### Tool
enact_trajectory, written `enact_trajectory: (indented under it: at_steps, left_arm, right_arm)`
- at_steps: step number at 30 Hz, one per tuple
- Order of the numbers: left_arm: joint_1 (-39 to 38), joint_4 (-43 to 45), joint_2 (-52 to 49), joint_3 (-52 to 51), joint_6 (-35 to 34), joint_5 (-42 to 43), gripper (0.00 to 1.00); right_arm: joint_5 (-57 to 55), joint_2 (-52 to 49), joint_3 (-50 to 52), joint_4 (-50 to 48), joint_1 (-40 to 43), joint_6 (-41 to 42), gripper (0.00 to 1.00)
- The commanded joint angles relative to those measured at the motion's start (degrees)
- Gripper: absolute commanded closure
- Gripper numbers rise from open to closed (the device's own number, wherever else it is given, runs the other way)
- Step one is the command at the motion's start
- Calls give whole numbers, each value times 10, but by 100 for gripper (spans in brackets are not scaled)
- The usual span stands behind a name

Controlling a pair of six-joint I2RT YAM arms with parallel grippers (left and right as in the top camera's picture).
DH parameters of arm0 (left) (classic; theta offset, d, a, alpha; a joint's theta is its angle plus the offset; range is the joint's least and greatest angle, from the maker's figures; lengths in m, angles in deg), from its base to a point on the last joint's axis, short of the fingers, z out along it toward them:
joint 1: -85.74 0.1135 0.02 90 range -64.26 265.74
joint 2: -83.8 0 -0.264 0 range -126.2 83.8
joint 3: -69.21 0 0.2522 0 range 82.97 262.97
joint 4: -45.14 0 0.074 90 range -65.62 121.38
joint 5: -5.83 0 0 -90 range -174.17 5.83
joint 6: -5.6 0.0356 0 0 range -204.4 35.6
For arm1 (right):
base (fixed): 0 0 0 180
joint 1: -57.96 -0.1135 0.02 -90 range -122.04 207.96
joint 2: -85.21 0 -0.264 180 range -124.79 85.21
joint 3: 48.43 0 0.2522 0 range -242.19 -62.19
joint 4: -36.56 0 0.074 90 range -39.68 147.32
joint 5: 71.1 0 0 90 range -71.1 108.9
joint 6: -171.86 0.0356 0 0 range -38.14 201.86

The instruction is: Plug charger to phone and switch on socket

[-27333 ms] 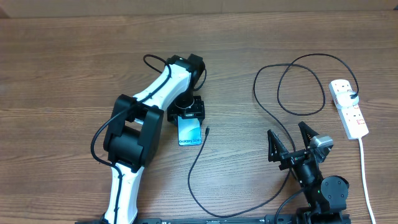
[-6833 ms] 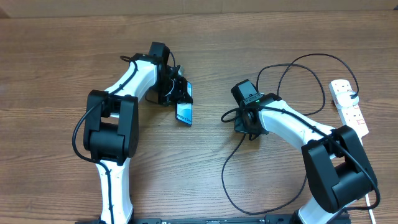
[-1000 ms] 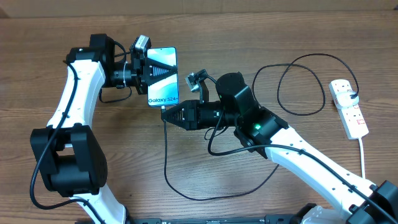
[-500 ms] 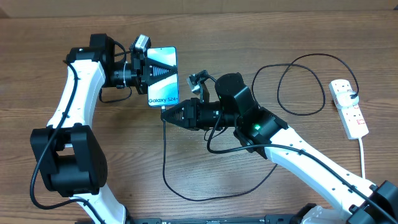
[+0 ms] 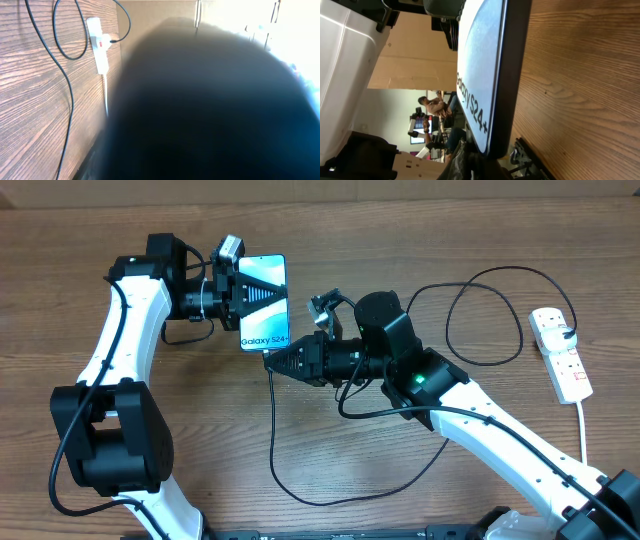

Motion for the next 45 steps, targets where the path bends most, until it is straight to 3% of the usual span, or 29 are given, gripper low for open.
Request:
enact_trajectory:
  at_steps: [1,24,36,37,38,39,40,42,45]
  left_arm:
    - [-1,-10,20,3,9,26,96]
    - [-45,-21,20,3,27,26,96]
    - [-46,-26,20,3,29,26,96]
    - [-46,-26,20,3,31,26,96]
    - [-46,-25,20,3,31,25,96]
    - [-46,-25,20,3,31,23,96]
    - [-46,-24,20,3,31,20,96]
    - [-46,-18,20,3,31,14,96]
    - [-46,-15,20,3,31,11,96]
  right_arm:
    - [-48,12,-4,-7,27,2,96]
    - [-94,5,-4,-83,31,3,96]
    - [-35,5,-4,-83,96,-1,96]
    - [-19,5,-4,-82,100,-5,86]
    - [2,5,-4,-81,103,-19,65]
    - [22,5,-4,-80,103,-34,32]
    - [38,5,-4,-77,103,-45,21]
    - [72,5,-4,-62,102,-61,14]
    - [130,5,-4,-33,101,-87,13]
